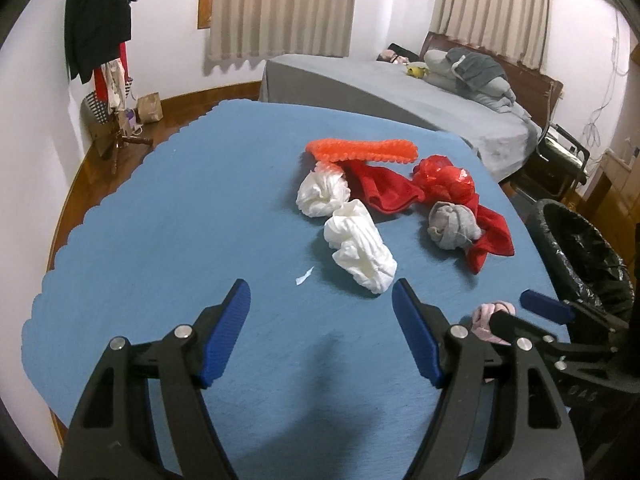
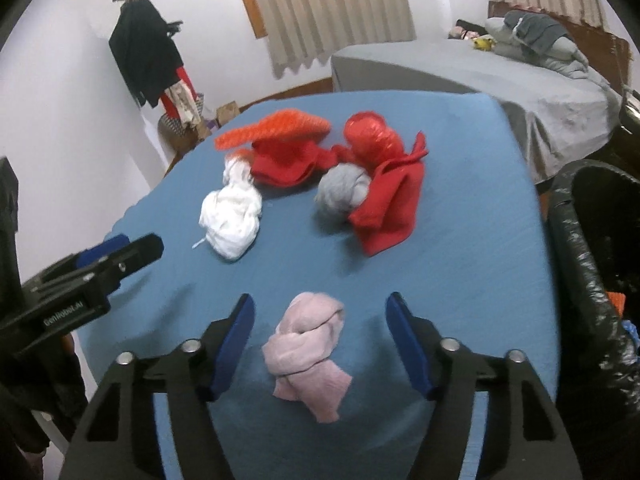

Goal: Collect trash
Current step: 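Grasp the pink sock with the right tool from the table, then grasp white tissue with left tool while right tool carries sock to bin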

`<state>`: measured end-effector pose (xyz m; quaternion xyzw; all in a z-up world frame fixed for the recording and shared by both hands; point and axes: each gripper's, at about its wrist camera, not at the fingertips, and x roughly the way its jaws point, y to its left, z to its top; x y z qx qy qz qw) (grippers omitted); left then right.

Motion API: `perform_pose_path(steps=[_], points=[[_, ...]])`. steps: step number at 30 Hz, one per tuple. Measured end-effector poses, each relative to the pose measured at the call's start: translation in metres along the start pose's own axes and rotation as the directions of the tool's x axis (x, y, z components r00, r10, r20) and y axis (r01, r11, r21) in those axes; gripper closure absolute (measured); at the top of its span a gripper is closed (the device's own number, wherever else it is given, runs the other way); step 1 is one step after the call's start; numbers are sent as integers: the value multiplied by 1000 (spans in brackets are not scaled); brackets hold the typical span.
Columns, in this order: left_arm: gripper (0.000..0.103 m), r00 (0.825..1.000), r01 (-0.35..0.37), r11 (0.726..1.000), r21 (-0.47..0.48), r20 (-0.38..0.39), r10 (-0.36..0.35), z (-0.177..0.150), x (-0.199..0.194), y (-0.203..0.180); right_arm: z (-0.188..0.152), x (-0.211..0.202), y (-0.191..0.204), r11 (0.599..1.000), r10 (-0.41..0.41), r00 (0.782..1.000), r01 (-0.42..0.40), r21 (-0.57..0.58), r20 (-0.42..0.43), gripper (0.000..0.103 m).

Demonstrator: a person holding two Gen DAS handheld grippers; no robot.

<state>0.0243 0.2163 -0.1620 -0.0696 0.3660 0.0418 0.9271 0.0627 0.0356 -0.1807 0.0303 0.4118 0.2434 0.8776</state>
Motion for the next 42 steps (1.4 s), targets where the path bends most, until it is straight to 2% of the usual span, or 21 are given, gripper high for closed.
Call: perform_pose_path(steps=[1,3,8,21,26,28,30,35,37,38,40,41,42], points=[[32,1000,0,1000,0,0,0,0,0,-1,-1,3,0,1000,7,1000,-7,1,-10,45],[32,1000,1,1000,-3,-1,-1,1,1,0,-2,8,1,999,32,999,-32,3,-34,61],[32,1000,2,1000,-4,-2,-2,1,3,1,-1,6,-2,999,51,998,-50,5,-29,71],[32,1000,21,1000,-3,2,-21,17,16,-15,38,-7,-26,999,4,997,-8,48,72,74],[37,1000,25,1000,-3,-7,-25,26,33,-21,49,-4,-34,998,-13,996,7,69,86,74],[39,999,26,1000,-6,-18,-26,30,43,-21,53,-2,-37,997,-15,996,8,76,88,74],[41,999,26,1000,-13,-35,-26,31,54,-21,54,-1,-38,997,-16,996,9,74,89,80],[44,994,24,999,-22,-105,-26,31,83,-23,55,2,-38,998,-18,996,12,65,88,80],[48,992,29,999,-24,-124,-32,31,89,-25,54,4,-40,998,-15,996,9,70,82,80],[56,990,44,999,-29,-134,-47,31,92,-26,52,5,-40,997,-8,997,3,71,77,80],[66,988,66,997,-30,-141,-69,32,94,-27,50,6,-39,998,-3,997,-2,71,71,79],[73,987,73,997,-15,-141,-75,32,94,-30,49,6,-39,997,0,997,-5,72,71,74],[73,987,76,997,-5,-142,-76,32,93,-32,49,7,-39,997,3,998,-8,72,68,69]])
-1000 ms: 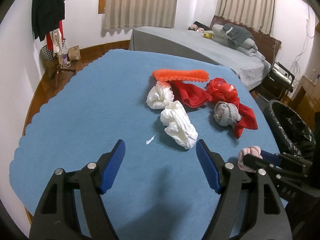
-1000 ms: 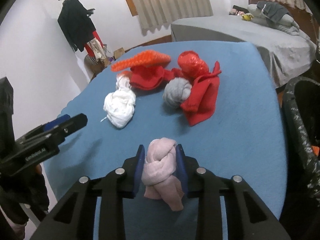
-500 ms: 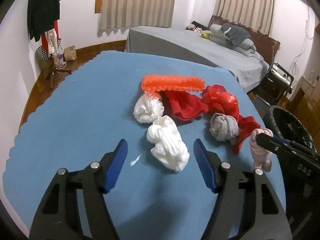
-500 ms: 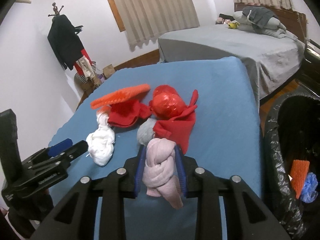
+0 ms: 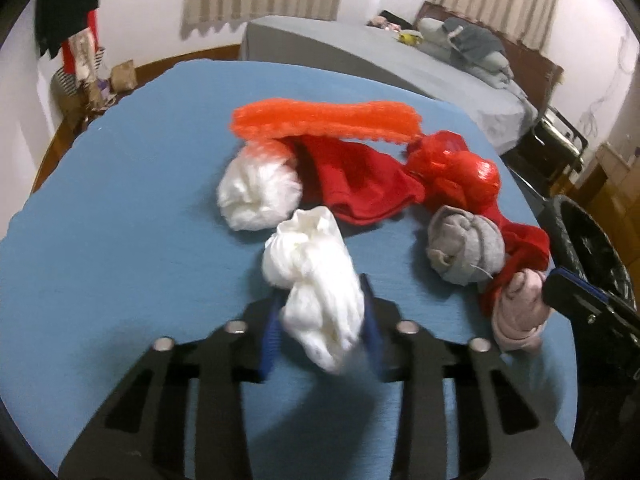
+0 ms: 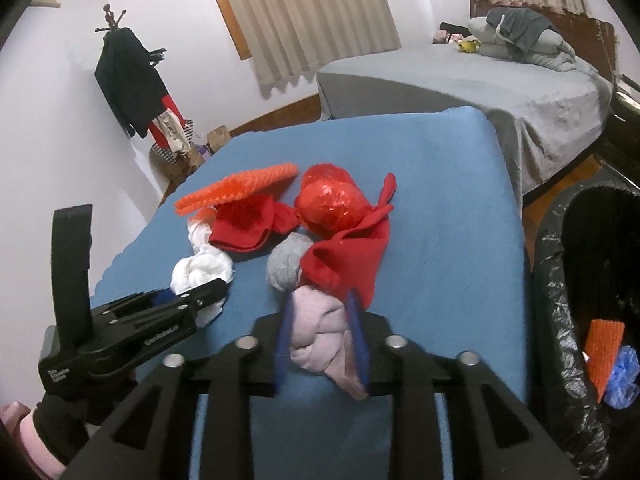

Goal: Collect trash
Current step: 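Grasp white tissue with left tool while right tool carries sock to bin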

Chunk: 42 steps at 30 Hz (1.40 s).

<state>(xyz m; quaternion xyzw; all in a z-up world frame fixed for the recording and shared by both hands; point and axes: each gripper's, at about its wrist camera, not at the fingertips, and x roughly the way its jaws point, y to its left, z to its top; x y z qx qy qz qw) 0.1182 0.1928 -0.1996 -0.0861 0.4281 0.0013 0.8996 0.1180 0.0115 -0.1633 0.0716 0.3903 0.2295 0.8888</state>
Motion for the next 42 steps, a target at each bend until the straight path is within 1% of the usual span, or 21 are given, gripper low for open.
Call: perform_pose_path(steps=[1,2,3,4,8,10,11,13,14,15,17,20,26,33,37,42], points=[[75,1000,-1,1000,10,2,1,-1,-1,-2,0,1,1,1000,1,1000,-1,-3,-3,68],[77,1000,2,1000,11,3,-3,-1,-2,-3,-1,1,1,1000,-4,1000,4,-6,-6,64],[77,1000,11,1000,3,5,-11,-1,-4,-2,-2,3,1,1000,-7,1000,7,-4,-11,57],[79,1000,14,1000,-2,9,-14,-2,-6,-1,-3,4,0,1000,-6,1000,6,0,-14,55],[79,999,17,1000,4,38,-17,-5,-20,-1,-7,13,0,1000,-10,999,10,-2,-46,49],[79,999,23,1000,9,43,-23,-6,-25,-1,-10,20,0,1000,-20,998,20,-9,-66,49],[79,999,21,1000,9,42,-22,-7,-28,0,-11,24,0,1000,-23,996,22,-13,-81,49],[79,999,19,1000,3,44,-19,-6,-31,0,-14,30,1,998,-45,993,41,-36,-108,60],[79,999,20,1000,2,45,-20,-6,-33,0,-14,31,2,997,-52,993,46,-56,-109,64],[79,999,20,1000,2,49,-20,-6,-36,0,-14,29,1,998,-40,993,34,-57,-107,69],[79,998,23,1000,12,60,-23,-4,-42,-5,-12,23,1,999,-25,995,20,-51,-99,71],[79,996,32,999,31,82,-34,-1,-51,-13,-6,8,0,999,-13,998,10,-52,-67,71],[79,987,61,996,64,143,-70,10,-74,-40,12,-30,-12,1000,2,1000,-2,-14,12,71],[79,978,94,990,109,176,-113,22,-84,-74,27,-66,-33,1000,17,996,-19,21,87,71],[79,975,109,987,122,180,-130,22,-86,-87,30,-83,-47,999,2,993,-7,44,120,71],[79,968,143,978,155,182,-171,26,-85,-113,34,-104,-70,996,-52,984,39,83,169,71]])
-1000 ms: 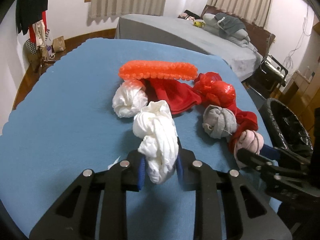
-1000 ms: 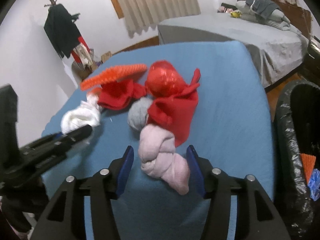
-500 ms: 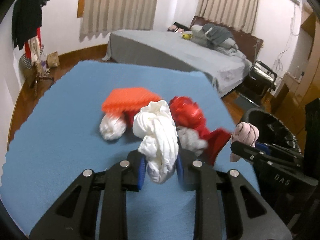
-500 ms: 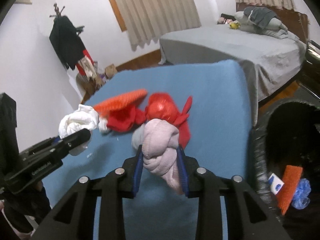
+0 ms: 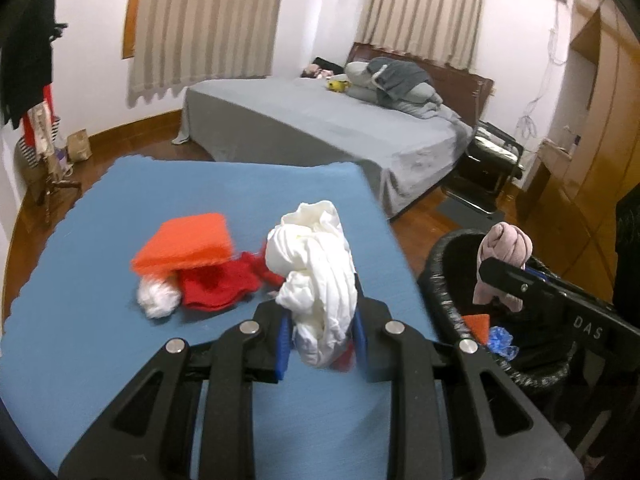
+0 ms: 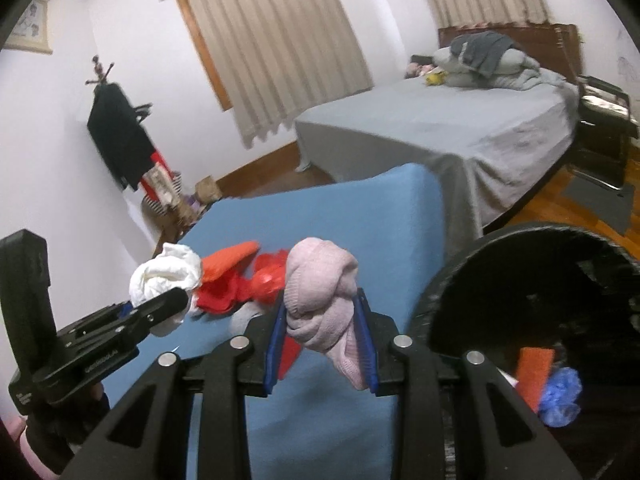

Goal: Collect trash
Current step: 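Grasp white tissue with left tool while right tool carries sock to bin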

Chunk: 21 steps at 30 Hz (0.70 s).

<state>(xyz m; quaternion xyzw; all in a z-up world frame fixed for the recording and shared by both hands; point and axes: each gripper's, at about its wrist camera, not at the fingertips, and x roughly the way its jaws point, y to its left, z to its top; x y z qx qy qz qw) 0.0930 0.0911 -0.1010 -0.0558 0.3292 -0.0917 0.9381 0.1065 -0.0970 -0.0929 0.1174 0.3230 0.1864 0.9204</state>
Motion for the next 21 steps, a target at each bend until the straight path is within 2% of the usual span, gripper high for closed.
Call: perform_pose_path(steps=[4,9,13,21], points=[[79,999,54,998,42,2,-54,5,10,-31,4,-13,-26,997,-69,997,69,22,31,71],[79,992,129,988,89,-15,-128,9,31,-71,4,-28,-68,983,-175,984,172,67,44,71],[79,980,197,973,119,-43,-193,8,52,-108,1,-37,-101,963,-255,966,251,100,34,69],[79,953,297,938,177,-114,-280,-3,93,-170,-10,-49,-152,928,-341,940,336,163,6,67]])
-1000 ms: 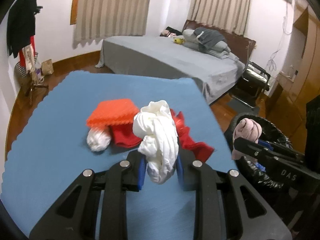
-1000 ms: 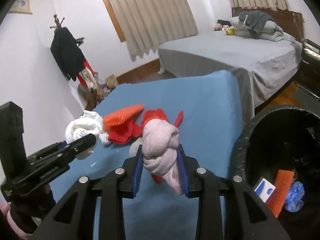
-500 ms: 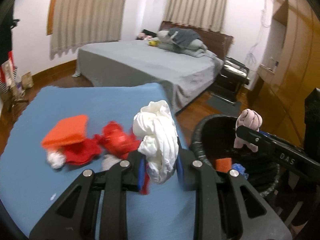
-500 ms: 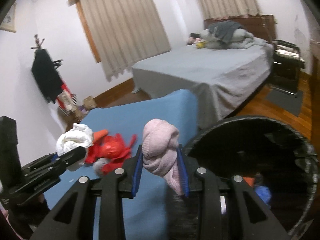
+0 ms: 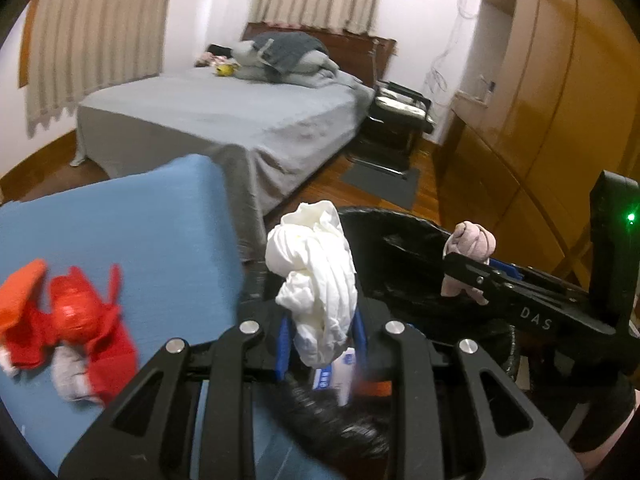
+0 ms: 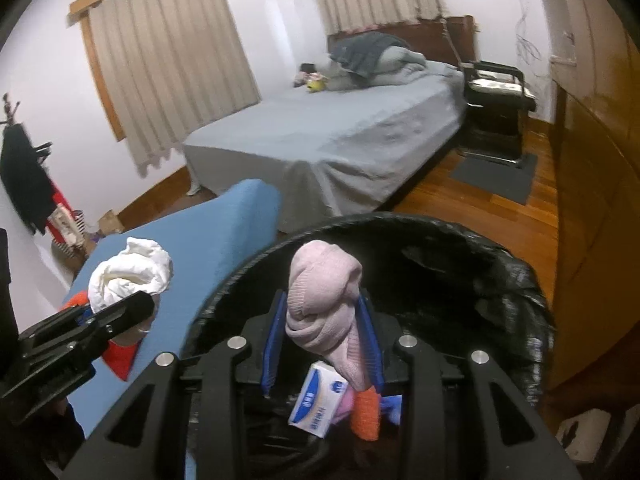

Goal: Collect trash
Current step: 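Grasp white tissue with left tool while right tool carries sock to bin, then release white tissue and pink sock into the bin with both tools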

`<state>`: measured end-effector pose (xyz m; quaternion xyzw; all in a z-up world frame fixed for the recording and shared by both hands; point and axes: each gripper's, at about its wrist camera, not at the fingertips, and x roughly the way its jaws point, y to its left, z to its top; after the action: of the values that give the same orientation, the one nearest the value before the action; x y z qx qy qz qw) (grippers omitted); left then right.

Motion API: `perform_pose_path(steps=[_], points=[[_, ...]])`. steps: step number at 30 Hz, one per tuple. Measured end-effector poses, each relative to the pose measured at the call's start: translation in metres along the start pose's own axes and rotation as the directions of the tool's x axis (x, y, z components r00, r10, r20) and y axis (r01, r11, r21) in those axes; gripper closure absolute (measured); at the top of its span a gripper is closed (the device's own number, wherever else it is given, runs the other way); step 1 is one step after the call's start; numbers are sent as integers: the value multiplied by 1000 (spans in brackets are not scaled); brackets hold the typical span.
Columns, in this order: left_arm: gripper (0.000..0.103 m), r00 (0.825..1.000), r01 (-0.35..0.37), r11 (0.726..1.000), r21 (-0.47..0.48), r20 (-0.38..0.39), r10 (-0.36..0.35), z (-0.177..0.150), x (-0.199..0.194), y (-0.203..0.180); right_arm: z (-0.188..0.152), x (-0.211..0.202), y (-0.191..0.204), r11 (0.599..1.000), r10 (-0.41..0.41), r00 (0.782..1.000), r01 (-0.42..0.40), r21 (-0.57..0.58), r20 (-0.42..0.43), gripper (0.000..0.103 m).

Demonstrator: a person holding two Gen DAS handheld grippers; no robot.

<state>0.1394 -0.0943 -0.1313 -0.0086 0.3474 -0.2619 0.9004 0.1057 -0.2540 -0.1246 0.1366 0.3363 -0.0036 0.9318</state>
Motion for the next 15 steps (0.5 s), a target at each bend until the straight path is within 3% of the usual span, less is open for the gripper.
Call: perform_pose_path(steps=[4,6,9,11,13,15], points=[[79,999,35,999,14,-31,-35,1,27,-18,1,5,-22,999,-32,999,32,30,-3,66],[78,998,50,999,23,-45,-49,1,37,-24,0,3,-28,998,-47,999,47,42,2,55],[75,996,70,997,36,-65,-67,0,51,-34,2,0,-40,996,-70,997,69,61,15,48],[65,994,87,996,32,-75,-84,-4,52,-35,3,-3,-46,994,-82,996,80,70,25,46],[54,993,90,996,26,-77,-88,-5,54,-34,4,-8,-49,993,-94,995,91,76,37,40],[50,994,83,996,27,-70,-81,-7,51,-32,6,-12,-51,991,-109,993,104,82,55,30]])
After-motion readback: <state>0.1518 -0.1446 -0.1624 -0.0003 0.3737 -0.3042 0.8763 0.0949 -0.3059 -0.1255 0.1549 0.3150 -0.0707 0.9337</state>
